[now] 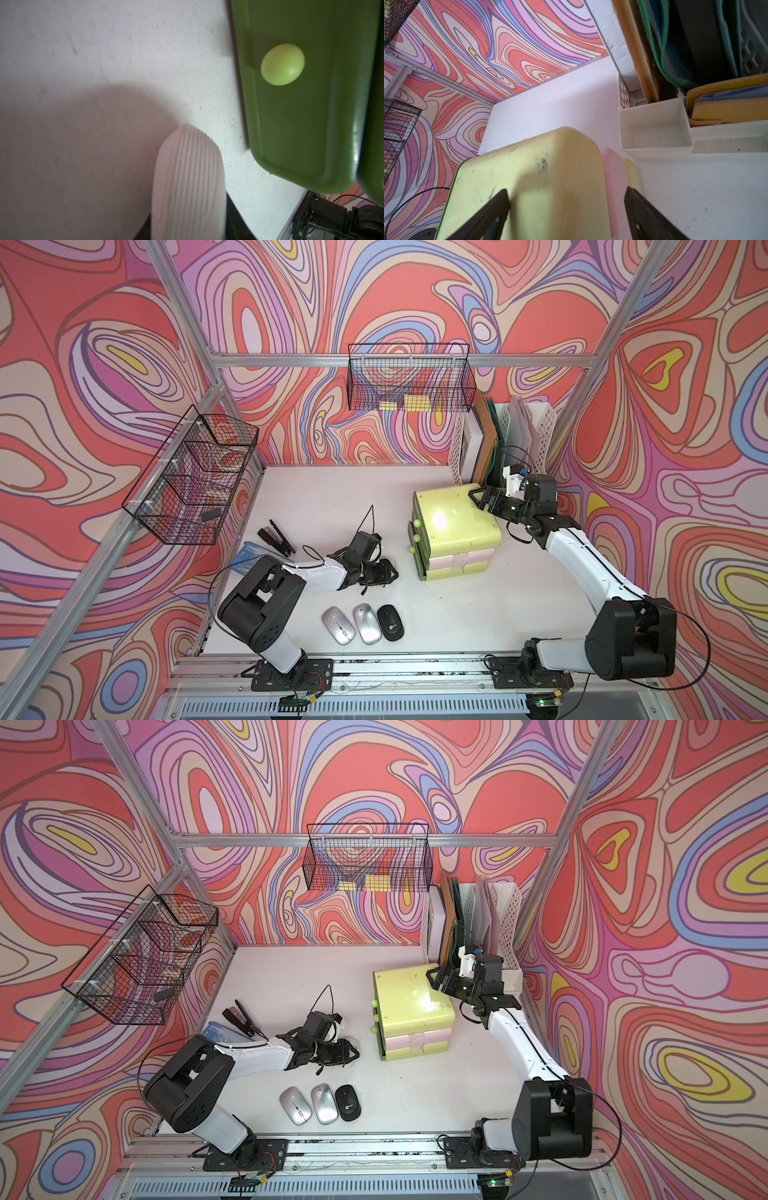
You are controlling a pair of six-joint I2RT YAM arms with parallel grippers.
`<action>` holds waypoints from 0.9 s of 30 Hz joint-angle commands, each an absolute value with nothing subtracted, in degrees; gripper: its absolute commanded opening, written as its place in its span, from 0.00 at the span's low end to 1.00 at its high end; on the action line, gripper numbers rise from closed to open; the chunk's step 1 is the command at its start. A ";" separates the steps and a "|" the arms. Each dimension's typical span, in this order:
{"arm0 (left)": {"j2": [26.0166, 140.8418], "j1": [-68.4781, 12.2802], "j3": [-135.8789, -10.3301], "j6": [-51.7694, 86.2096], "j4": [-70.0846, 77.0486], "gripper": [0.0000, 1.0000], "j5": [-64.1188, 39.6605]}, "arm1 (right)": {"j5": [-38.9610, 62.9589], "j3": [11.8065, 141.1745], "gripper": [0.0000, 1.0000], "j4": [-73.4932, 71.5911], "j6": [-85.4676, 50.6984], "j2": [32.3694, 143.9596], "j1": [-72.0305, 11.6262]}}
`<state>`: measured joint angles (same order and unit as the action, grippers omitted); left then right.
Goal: Take the mice out of the drawer
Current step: Place the mouse at the center of the board.
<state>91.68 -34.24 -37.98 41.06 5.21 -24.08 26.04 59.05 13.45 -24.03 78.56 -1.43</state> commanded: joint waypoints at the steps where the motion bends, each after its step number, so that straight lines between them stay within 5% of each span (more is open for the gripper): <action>1: 88.49 -35.68 -34.31 43.76 6.08 0.31 -22.77 | 24.44 56.51 0.90 22.65 -22.04 81.26 -2.51; 7: 83.90 -35.77 -30.07 45.45 4.92 0.32 -18.88 | 24.10 56.52 0.90 23.38 -21.78 80.88 -2.60; 10: 82.24 -35.95 -26.75 46.30 5.36 0.56 -17.54 | 24.17 56.51 0.90 23.38 -21.77 80.86 -2.56; 14: 81.81 -35.95 -27.22 45.67 4.47 0.70 -16.33 | 24.17 56.51 0.90 23.29 -21.78 80.93 -2.61; 27: 77.75 -35.95 -33.96 43.25 -11.40 0.76 -7.22 | 24.43 56.50 0.90 23.20 -21.63 80.99 -2.60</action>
